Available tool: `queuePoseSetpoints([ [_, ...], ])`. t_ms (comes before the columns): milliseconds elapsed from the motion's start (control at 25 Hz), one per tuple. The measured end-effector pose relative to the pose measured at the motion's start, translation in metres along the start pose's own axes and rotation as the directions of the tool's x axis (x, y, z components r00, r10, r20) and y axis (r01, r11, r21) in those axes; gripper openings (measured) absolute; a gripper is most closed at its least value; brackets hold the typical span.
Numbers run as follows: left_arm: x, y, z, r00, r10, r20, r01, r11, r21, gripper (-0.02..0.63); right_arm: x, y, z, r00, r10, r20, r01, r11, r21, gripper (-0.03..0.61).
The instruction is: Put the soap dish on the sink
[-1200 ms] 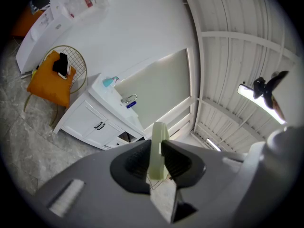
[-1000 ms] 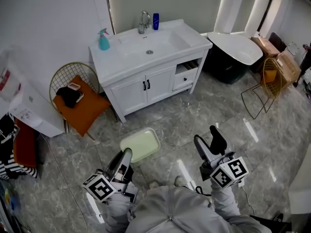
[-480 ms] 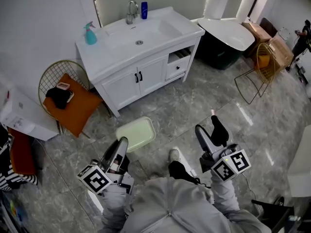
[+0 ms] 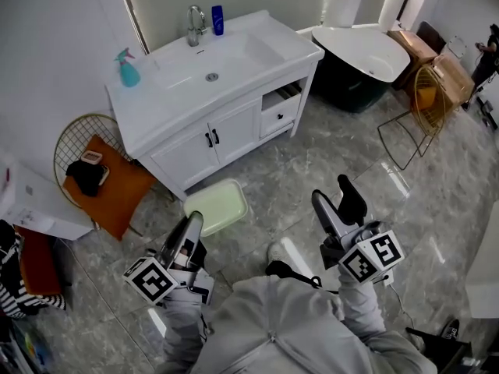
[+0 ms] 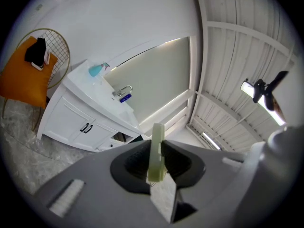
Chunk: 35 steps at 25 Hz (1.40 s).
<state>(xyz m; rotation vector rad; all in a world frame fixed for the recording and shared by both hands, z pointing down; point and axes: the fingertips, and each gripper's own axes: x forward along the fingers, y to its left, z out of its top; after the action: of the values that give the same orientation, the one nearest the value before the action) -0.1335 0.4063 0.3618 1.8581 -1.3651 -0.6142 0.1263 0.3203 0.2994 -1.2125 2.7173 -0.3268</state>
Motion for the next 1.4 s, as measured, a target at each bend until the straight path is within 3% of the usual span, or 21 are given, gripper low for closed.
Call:
queuePoseSetpoints([
  [400,0.129,0.002,0.020,1.000,0.016,0.015,-0.016,1.000,-0.002,0.123,0.073,-0.103,0.014,1.000,0.023,-0.018,-0.023,0.999,0.040,0.308],
  [840,0.240,0.044,0.071,1.000,0.019,-0.007,-0.019,1.000,0.002,0.123,0.168,-0.156,0.007,0.998,0.011,-0.055,-0.008,0.998,0.063,0.308],
  [1120,0.342,0.078,0.114,0.996,-0.072,-0.043,0.070,0.996,-0.052,0.123,0.253,-0.197,0.012,0.998,-0.046,-0.053,0.048,0.998,0.051,0.308],
  [1400,0.433,0.114,0.163,0.991,-0.093,-0.092,0.089,0.995,-0.047,0.123,0.342,-0.225,0.033,0.995,-0.090,-0.040,0.090,0.996,0.021,0.308],
])
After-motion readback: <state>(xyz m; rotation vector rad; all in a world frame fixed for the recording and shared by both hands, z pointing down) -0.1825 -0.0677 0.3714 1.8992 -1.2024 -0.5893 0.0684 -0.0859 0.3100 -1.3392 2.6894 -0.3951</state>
